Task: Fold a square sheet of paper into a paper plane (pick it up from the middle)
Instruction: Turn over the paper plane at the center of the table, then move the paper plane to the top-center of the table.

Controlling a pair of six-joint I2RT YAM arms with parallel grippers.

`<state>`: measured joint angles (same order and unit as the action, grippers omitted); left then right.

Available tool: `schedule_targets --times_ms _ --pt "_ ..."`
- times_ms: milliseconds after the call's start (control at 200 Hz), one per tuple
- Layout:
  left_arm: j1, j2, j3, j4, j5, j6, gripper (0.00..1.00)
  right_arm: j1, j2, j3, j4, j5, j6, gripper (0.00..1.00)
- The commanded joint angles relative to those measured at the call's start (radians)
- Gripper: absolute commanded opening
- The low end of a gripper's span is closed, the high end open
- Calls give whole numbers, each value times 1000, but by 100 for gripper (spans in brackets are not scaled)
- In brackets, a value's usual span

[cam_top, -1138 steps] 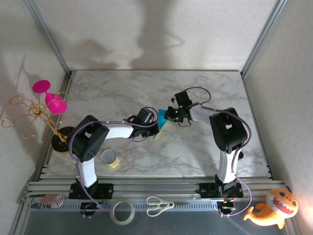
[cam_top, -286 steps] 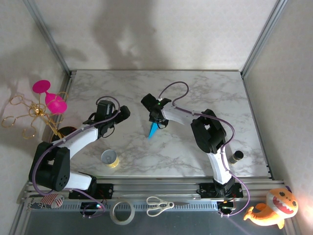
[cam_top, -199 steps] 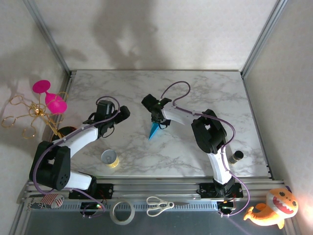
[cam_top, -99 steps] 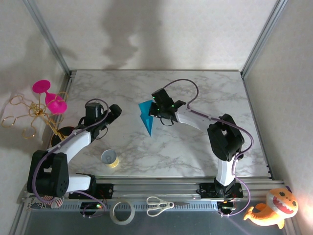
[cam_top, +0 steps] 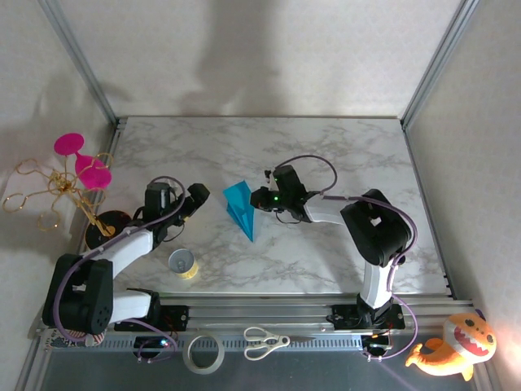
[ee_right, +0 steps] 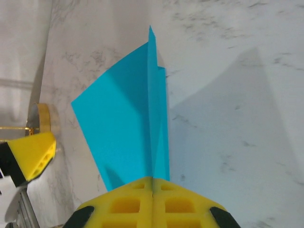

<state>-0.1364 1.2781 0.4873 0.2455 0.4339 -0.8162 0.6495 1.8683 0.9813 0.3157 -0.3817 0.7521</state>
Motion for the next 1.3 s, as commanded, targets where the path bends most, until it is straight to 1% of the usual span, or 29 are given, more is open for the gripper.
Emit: schedule_targets --times_ms 0,35,115,180,305,396,471,496,556,651,761,826,986,1137,1297 --pt "-35 20 -29 74 43 -45 99 -29 5 -38 96 -51 5 0" --pt "-48 30 -37 77 46 -56 99 -35 5 -48 100 -56 1 0" --pt "-90 62 -48 140 56 -86 98 -46 7 -63 104 -53 -7 0" --pt "-126 99 -50 185 72 -114 95 -53 11 -72 111 -57 -7 0" --pt "-179 174 -46 274 99 -169 86 -66 14 -90 129 -59 -2 0" --pt "-201 224 -34 322 121 -199 74 -73 12 -99 133 -61 0 0" --pt "-212 256 -15 333 124 -210 64 -77 11 -108 141 -63 1 0" --pt "-215 265 -8 334 126 -211 58 -79 11 -108 141 -63 1 0" --pt "-223 291 8 341 136 -214 52 -81 10 -110 141 -68 1 0" --pt "-228 336 35 364 163 -218 46 -83 9 -110 138 -70 -5 0" --pt "-231 379 64 385 190 -221 42 -83 15 -109 134 -73 -8 0" --pt "-236 396 80 378 190 -216 40 -83 17 -107 130 -73 -7 0" --pt "-243 436 119 341 186 -199 30 -85 19 -104 126 -73 -7 0" --pt "-244 458 141 305 170 -177 22 -85 23 -102 125 -74 -4 0" --pt "-243 483 160 302 171 -179 14 -87 20 -102 121 -74 -2 0"
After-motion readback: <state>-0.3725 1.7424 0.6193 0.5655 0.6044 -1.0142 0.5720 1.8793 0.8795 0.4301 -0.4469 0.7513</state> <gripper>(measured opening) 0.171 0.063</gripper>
